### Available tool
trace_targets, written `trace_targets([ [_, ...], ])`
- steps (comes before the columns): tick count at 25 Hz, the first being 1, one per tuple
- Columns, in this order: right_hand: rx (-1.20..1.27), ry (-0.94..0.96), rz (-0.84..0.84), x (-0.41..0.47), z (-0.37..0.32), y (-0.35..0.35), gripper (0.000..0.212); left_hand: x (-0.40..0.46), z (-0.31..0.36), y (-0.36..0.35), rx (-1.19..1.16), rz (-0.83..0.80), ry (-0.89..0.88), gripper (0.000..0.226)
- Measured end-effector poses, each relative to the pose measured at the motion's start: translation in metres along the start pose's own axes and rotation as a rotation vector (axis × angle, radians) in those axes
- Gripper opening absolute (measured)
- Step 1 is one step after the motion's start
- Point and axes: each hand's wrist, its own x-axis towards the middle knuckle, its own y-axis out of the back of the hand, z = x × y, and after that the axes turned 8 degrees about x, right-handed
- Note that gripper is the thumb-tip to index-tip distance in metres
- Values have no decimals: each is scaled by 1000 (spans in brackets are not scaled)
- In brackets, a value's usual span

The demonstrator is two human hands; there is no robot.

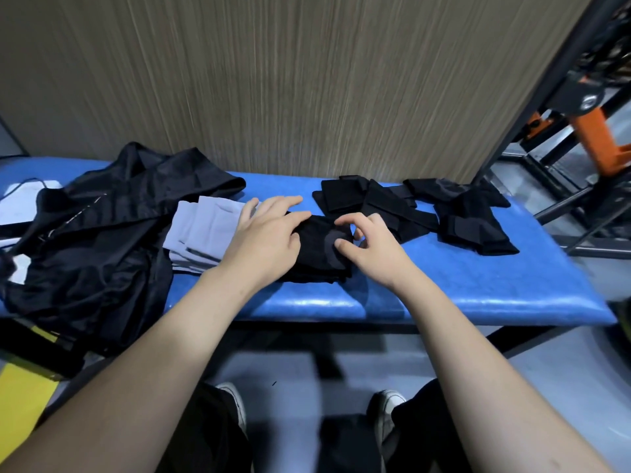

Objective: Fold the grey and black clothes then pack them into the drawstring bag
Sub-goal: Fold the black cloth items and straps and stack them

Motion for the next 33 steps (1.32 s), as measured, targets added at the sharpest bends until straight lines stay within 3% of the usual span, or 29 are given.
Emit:
trace_targets([
  [8, -84, -53, -126, -1, 5, -10, 39, 0, -5, -1, 112, -110, 21, 43],
  [17, 24, -20, -124, 0, -2, -19, 38, -5, -13, -1, 117, -55, 72, 44],
  [25, 128, -23, 24, -14, 20, 27, 26, 12, 22, 0, -28, 166, 40, 29],
  [33, 181, -252, 214, -42, 75, 103, 10, 42, 101, -25, -148, 131, -58, 22],
])
